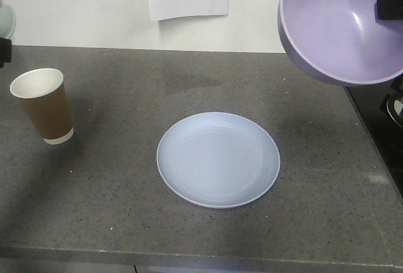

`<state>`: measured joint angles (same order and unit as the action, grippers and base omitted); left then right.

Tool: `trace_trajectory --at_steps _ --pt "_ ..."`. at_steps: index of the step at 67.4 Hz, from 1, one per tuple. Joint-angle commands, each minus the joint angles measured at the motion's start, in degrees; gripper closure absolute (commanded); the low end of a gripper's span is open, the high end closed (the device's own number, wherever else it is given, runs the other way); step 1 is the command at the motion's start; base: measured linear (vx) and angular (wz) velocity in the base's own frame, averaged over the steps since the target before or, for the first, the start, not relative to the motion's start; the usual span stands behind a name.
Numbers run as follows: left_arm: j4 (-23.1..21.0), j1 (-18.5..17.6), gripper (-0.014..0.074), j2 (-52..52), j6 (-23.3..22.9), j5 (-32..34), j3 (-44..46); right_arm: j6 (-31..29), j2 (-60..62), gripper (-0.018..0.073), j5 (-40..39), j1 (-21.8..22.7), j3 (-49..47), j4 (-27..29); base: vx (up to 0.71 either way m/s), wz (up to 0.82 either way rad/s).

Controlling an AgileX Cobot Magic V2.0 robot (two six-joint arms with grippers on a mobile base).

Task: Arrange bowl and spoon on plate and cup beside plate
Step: 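Approach the counter edge in front of the plate and stop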

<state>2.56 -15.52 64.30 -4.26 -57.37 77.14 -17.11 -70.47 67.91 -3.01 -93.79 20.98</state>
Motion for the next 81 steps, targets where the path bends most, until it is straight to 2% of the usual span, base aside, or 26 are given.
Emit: trace_trajectory --at_steps 1,81 --pt "-0.2 -0.2 0.0603 -1.1 -0.5 3.2 1.5 0.1 1.2 0.0564 -3.6 0.3 -1.5 1.1 0.03 0.0" --pt "-0.2 -0.2 0.0603 -1.1 -0.5 3.2 1.5 0.1 1.2 0.0564 -3.6 0.3 -1.5 1.1 0.02 0.0"
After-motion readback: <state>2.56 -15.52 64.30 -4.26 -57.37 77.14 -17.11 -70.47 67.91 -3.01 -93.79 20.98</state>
